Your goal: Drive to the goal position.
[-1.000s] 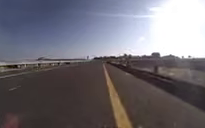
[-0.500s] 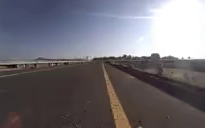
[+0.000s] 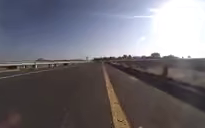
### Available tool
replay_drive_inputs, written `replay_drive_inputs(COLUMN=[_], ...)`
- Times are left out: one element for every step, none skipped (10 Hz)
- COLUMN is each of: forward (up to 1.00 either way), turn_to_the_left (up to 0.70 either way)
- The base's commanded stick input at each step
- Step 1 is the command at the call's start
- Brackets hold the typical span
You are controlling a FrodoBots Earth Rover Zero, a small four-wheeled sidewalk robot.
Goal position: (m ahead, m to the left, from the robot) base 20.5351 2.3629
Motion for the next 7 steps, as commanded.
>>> replay_drive_inputs(forward=[0.70, 0.70, 0.70, 0.70, 0.70, 0.70, 0.70], turn_to_the_left=[0.00, 0.00, 0.00, 0.00, 0.00, 0.00, 0.00])
